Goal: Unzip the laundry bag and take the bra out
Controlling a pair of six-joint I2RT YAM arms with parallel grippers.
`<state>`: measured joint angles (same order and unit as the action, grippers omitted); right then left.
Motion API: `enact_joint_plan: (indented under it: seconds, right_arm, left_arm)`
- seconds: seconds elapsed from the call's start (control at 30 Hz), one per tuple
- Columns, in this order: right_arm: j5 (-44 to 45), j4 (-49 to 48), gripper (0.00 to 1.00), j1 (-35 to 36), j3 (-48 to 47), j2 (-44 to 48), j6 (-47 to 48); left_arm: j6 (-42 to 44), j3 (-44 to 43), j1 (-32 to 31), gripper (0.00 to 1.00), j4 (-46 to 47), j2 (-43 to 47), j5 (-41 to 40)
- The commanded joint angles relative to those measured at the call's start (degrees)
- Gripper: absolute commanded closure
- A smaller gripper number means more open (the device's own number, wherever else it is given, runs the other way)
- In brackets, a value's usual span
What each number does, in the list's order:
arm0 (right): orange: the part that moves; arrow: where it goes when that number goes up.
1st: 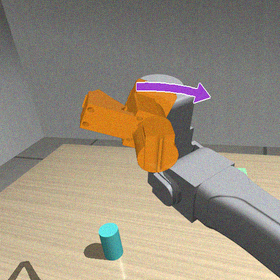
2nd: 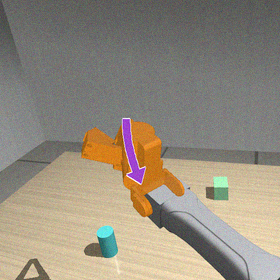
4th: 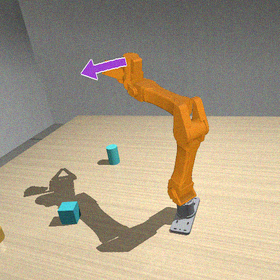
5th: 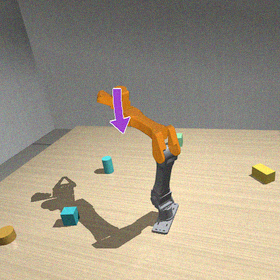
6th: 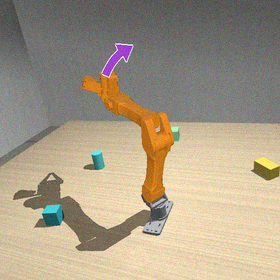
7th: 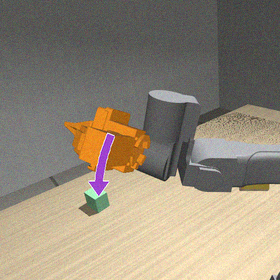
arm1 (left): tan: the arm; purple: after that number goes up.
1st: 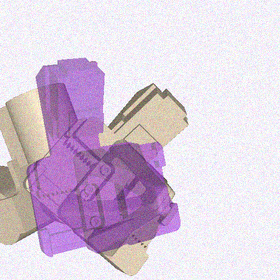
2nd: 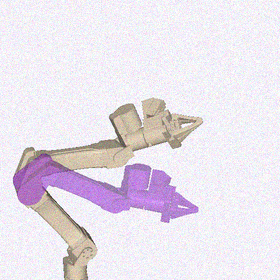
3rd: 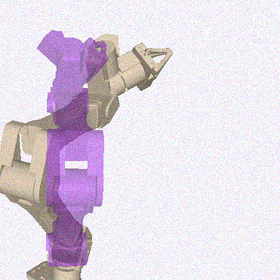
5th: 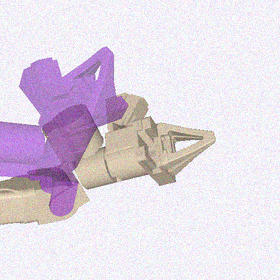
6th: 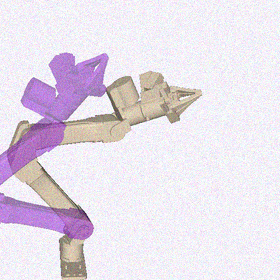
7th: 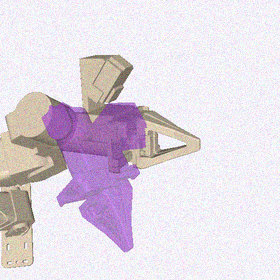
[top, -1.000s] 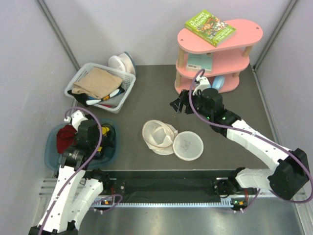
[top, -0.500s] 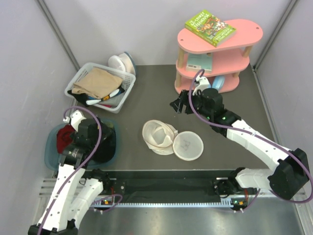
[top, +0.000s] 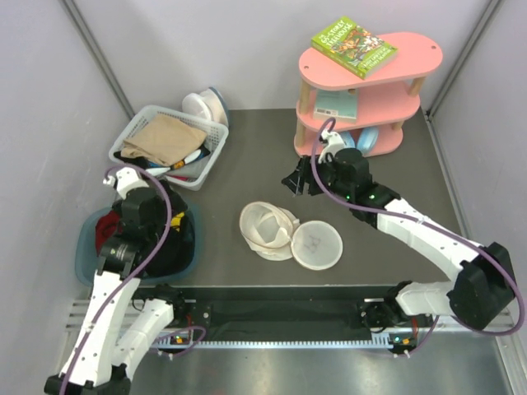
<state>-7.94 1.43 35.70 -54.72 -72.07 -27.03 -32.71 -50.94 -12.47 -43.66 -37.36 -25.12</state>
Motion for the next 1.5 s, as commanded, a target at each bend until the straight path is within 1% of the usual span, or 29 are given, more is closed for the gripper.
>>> enact_joint_plan:
  seconds: [0.0,0.1,0.17,0.2,0.23,0.27,0.3,0.43,0.5,0.57,0.67,0.77,0.9,1.07,1.17,1.2,1.23,1.3,1.33,1.43,1.47]
  right_arm:
    - [-6.20,-1.61,0.30,1.03,-1.18,-4.20,-0.22]
    - [-6.03,0.76,0.31,4.54,-1.44,-6.84,-0.48]
    - [-4.72,1.12,0.31,7.18,-1.36,-8.16,-1.01]
    - [-4.19,1.20,0.31,7.88,-1.18,-9.48,-1.36]
    - [-3.31,1.29,0.32,8.76,-1.09,-10.10,-1.71]
    - [-3.13,1.03,0.32,9.03,-0.92,-10.71,-2.50]
    - [-3.13,1.03,0.33,9.21,-0.83,-12.11,-2.85]
    - [-3.22,2.52,0.35,10.70,-2.32,-15.99,-3.12]
    - [-2.43,4.63,0.36,11.40,-3.46,-18.35,-2.33]
    - [-1.55,6.12,0.37,11.84,-3.99,-19.85,-1.98]
    - [-0.76,6.13,0.37,12.46,-3.64,-22.40,-1.98]
    - [-0.06,6.13,0.38,13.08,-4.17,-24.25,-2.07]
    - [1.44,7.79,0.39,14.57,-4.78,-25.57,-2.15]
    - [4.86,9.82,0.39,17.03,-3.73,-24.61,-2.15]
    - [6.62,10.34,0.39,17.73,-2.85,-23.03,-2.51]
    - [7.06,10.52,0.39,17.73,-2.76,-22.68,-2.68]
    - [7.50,10.78,0.38,17.73,-2.76,-22.32,-2.85]
    - [9.16,12.01,0.38,17.73,-3.02,-20.83,-2.94]
    - [9.78,12.62,0.37,17.73,-3.46,-20.13,-3.03]
    - [12.59,15.35,0.35,17.56,-3.81,-16.97,-3.03]
    - [13.39,16.23,0.35,17.47,-3.82,-15.22,-3.03]
  left_arm:
    - [7.04,-2.76,0.25,0.01,11.66,-6.22,7.01]
    - [8.27,-4.17,0.25,0.01,14.03,-13.06,11.93]
    - [7.93,-3.91,0.25,0.01,16.83,-14.66,15.61]
    - [7.66,-3.30,0.25,0.01,18.33,-15.71,20.07]
    - [7.31,-1.72,0.25,0.01,19.91,-16.07,22.20]
    - [6.35,-0.75,0.25,0.01,22.63,-16.42,24.05]
    - [3.91,0.21,0.17,0.01,23.78,-17.21,28.51]
    - [-2.17,7.58,-0.80,0.03,31.51,-19.58,36.44]
    - [-4.37,9.71,-3.25,0.03,34.59,-21.42,37.08]
    - [-4.99,11.56,-5.71,0.03,35.57,-23.01,35.85]
    - [-5.43,12.44,-11.94,0.03,36.19,-26.35,33.13]
    - [-5.79,12.18,-14.07,0.02,35.40,-30.30,33.21]
    - [-7.01,13.31,-14.77,0.03,35.66,-34.87,34.61]
    - [-8.42,15.25,-16.44,0.07,37.86,-35.76,34.62]
    - [-8.60,15.78,-16.62,0.22,38.47,-35.41,34.79]
    - [-8.69,16.04,-16.62,0.29,38.65,-35.32,35.05]
    - [-8.77,16.13,-16.71,0.41,39.00,-35.23,35.23]
    - [-9.13,16.57,-16.71,0.52,40.05,-35.15,36.02]
    - [-9.21,16.75,-16.62,0.63,40.32,-35.32,36.72]
    - [-9.39,17.27,-16.80,0.79,40.58,-35.32,37.17]
    - [-9.48,17.36,-16.80,0.90,40.58,-35.15,37.08]
